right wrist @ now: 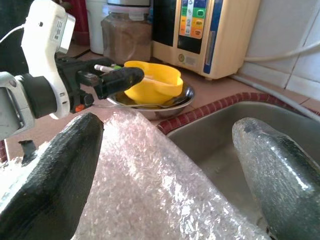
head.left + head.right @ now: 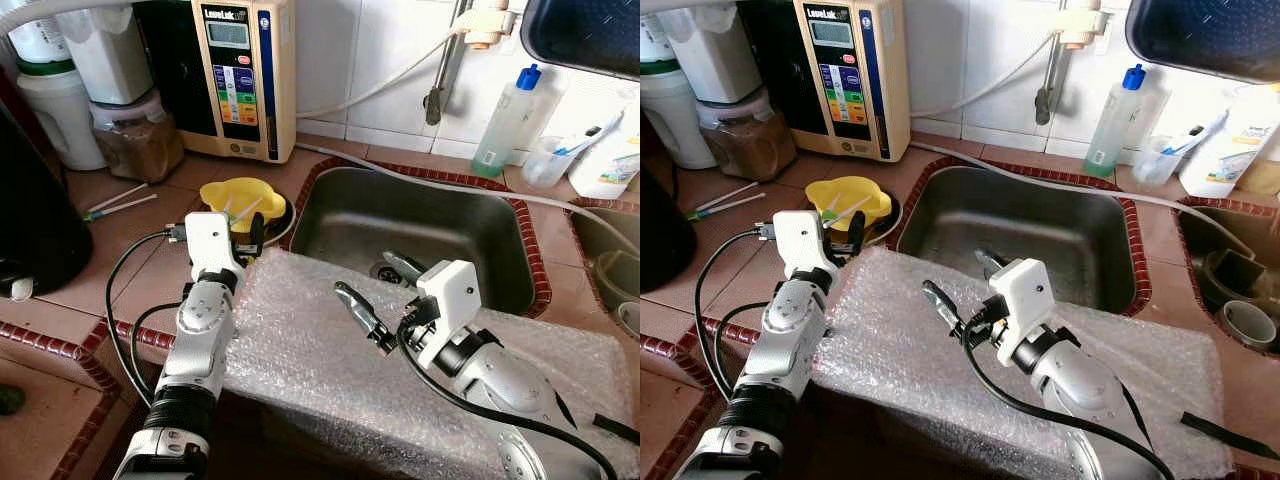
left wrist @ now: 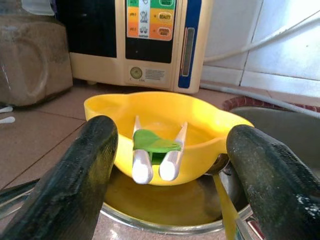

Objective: Kitchen organization

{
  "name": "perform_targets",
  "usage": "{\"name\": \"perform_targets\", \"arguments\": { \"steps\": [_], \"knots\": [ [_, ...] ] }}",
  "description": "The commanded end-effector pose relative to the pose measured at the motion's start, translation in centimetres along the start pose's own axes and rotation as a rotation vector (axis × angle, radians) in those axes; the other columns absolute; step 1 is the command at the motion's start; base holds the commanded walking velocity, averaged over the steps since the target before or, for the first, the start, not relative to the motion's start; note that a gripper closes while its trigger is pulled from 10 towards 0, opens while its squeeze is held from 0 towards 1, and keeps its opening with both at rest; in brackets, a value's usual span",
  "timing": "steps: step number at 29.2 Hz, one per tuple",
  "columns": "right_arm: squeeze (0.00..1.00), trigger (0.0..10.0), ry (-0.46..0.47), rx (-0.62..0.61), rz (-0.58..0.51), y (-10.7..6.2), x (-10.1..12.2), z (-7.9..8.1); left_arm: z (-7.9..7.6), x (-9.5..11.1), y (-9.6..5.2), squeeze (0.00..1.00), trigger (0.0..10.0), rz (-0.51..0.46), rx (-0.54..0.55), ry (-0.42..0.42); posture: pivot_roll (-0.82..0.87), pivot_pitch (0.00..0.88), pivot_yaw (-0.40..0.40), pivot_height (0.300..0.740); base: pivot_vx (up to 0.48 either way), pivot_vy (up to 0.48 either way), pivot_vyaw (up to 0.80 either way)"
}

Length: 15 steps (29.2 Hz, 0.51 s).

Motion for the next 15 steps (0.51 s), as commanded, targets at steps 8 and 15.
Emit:
{"name": "perform_targets", "arguments": {
  "steps": [8, 15],
  "knots": [
    [0.0, 10.0, 0.006, 0.015, -0.027, -0.13, 1.32, -0.06, -0.01, 0.03, 0.1, 0.0, 0.0, -0.01, -0.017, -0.002, -0.02, 0.0, 0.005, 0.74, 0.0, 0.0, 0.0],
    [0.0, 10.0, 0.005, 0.023, -0.021, -0.08, 1.34, 0.13, 0.08, -0.03, 0.09, 0.0, 0.0, -0.01, -0.017, 0.002, -0.01, 0.0, 0.001, 0.74, 0.0, 0.0, 0.0]
  ]
}}
Point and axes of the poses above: a point about 5 cm out from each wrist's last joint towards the gripper, its own y axis pointing out of the wrist towards the gripper, its own x axis along the axis of the wrist's last joint, z = x × y, the point moved 2 cm from there along y, pointing out of the wrist towards the gripper, and after that the axes turned 3 degrees about -y, right-handed, at the moved point
